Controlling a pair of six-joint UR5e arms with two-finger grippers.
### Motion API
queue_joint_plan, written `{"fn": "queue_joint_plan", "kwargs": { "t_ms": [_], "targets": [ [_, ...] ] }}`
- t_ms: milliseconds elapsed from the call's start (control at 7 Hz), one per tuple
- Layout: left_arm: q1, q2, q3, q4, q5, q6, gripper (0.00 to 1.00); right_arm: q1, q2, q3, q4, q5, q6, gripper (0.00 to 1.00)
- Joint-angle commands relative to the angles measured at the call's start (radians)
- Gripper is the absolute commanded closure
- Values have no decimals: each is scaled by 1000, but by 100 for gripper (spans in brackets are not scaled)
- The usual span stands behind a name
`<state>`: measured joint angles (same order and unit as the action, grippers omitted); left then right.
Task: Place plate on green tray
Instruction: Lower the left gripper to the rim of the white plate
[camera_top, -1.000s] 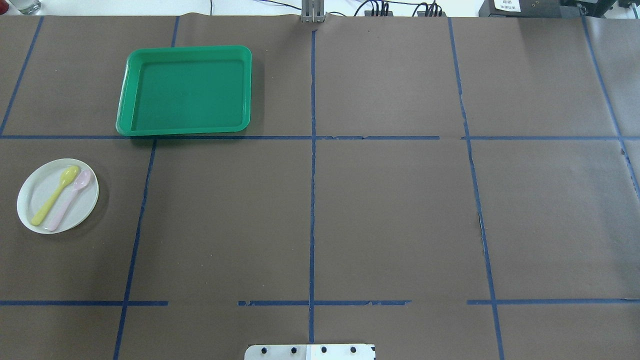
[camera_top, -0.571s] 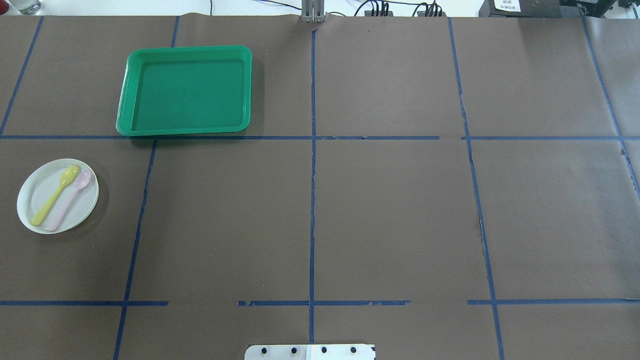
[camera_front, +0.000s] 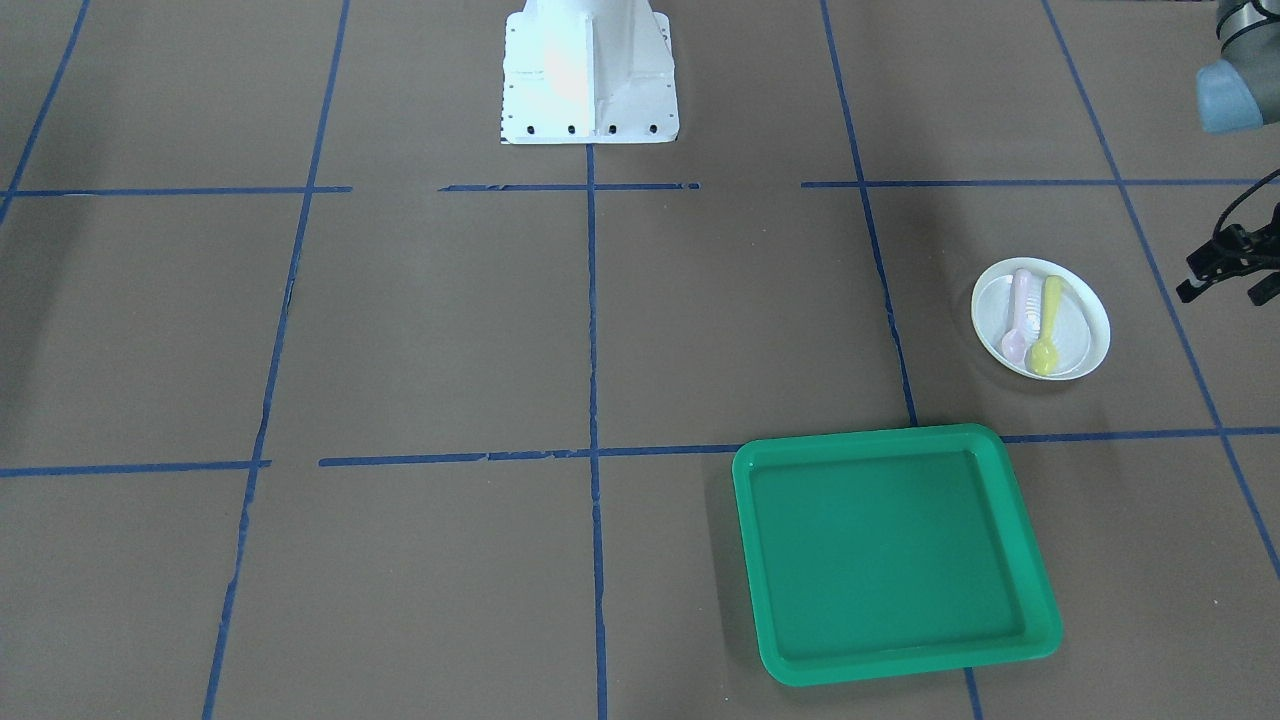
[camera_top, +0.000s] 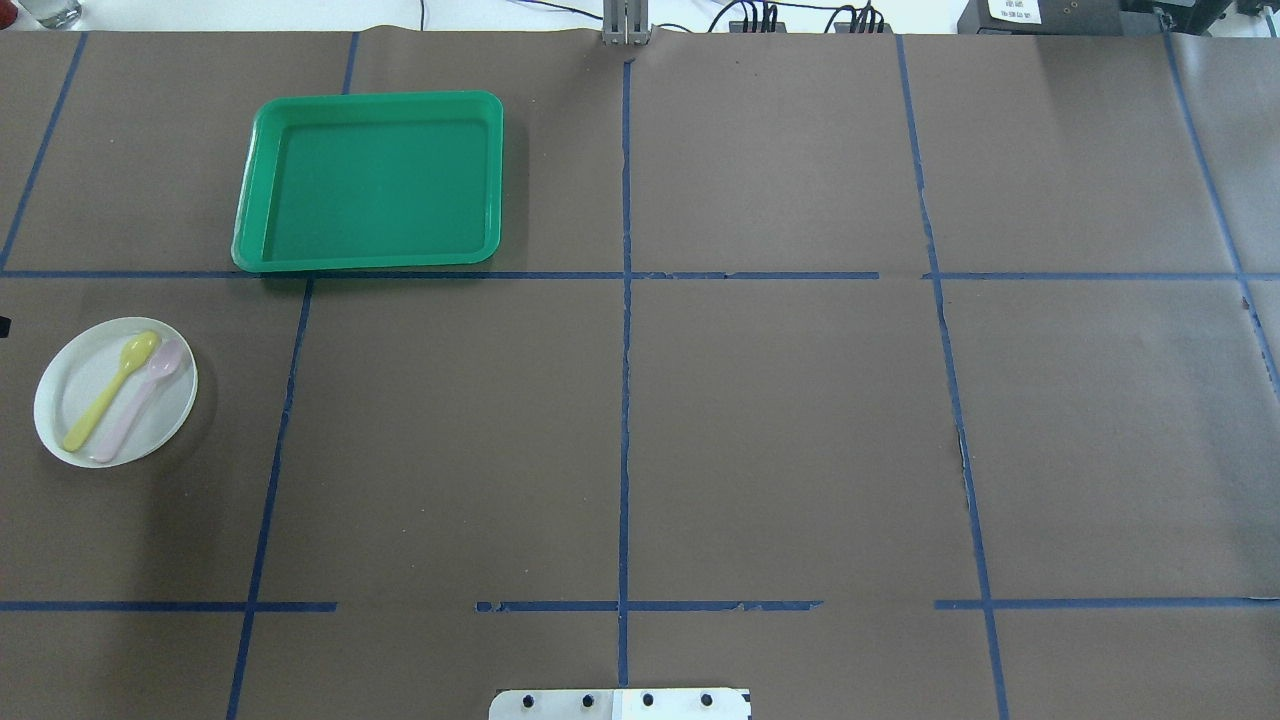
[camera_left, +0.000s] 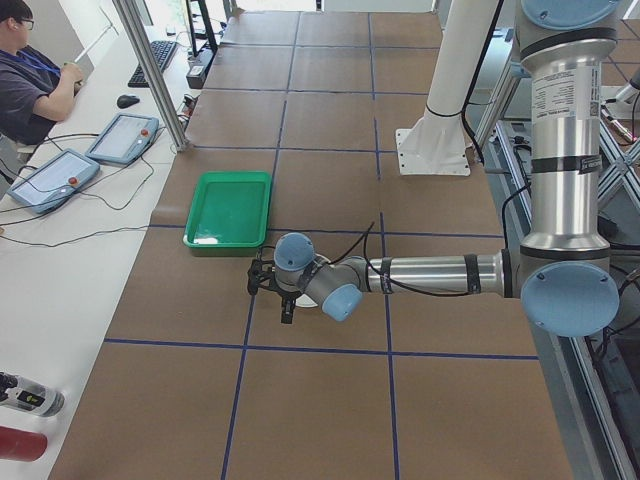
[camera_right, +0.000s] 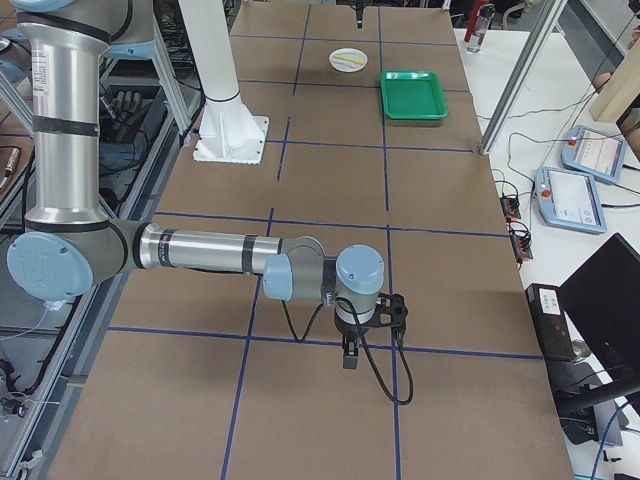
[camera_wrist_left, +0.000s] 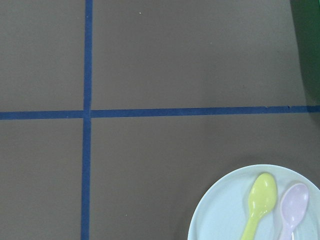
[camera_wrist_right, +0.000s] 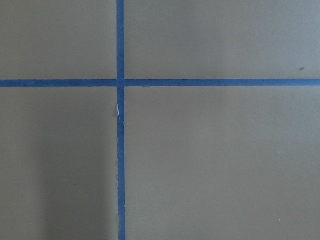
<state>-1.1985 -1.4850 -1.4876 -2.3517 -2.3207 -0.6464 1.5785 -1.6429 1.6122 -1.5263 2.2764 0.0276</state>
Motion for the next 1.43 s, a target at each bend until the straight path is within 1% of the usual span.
{"fn": "queue_joint_plan", "kwargs": {
  "t_ms": [0,143,286,429,714,1000,1286],
  "targets": [
    [68,-14,56,-75,78,-42,0,0,0,0,0,0,0,0],
    [83,-44,82,-72,83,-42,0,0,0,0,0,0,0,0],
    [103,-63,102,-70,84,-41,3,0,0,0,0,0,0,0],
    [106,-66,110,-73,84,-39,8,0,0,0,0,0,0,0],
    [106,-70,109,-77,84,-39,10,0,0,2,0,0,0,0],
    [128,-78,112,-72,84,-38,17,0,0,0,0,0,0,0],
    [164,-80,116,-70,84,-38,18,0,0,0,0,0,0,0]
  ]
}}
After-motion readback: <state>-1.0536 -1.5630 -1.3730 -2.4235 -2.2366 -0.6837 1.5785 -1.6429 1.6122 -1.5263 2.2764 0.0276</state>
